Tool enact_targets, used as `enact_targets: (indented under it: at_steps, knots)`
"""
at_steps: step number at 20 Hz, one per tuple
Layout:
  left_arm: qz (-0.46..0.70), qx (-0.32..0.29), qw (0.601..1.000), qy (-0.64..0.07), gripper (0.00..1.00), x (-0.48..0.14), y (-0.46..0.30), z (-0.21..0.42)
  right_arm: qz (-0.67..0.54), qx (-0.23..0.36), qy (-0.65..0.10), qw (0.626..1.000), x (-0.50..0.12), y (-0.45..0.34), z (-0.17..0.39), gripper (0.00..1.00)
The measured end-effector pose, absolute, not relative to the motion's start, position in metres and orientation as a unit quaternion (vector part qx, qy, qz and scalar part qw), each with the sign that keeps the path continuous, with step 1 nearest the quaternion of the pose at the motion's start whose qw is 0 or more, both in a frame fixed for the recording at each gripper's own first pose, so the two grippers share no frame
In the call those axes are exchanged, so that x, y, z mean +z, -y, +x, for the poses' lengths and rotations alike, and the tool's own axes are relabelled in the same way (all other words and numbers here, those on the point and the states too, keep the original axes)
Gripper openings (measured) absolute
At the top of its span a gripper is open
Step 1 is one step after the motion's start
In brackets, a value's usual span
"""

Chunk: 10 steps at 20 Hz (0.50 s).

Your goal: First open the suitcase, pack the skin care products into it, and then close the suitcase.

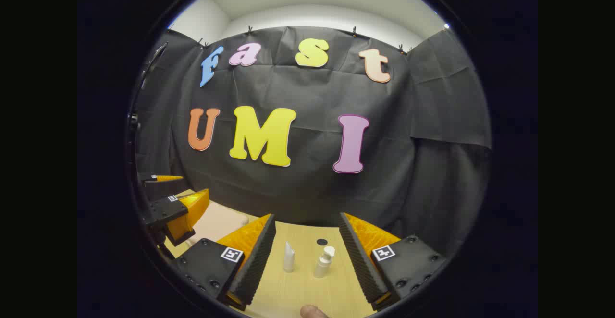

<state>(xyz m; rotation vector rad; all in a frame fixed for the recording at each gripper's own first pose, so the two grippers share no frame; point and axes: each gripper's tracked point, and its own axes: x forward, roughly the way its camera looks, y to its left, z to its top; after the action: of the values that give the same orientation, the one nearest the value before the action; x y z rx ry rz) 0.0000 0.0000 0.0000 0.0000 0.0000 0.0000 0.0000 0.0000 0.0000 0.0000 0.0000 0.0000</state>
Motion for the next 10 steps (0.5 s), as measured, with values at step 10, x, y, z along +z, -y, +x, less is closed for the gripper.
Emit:
enact_targets:
  at_steps: [10]
  knots:
    - [0.005, 0.012, 1.000, -0.001, 0.98, -0.0067, 0.0058, -0.0094, -0.015, 0.036, 0.011, 0.999, 0.0051, -0.0069, 0.0003, 0.79]
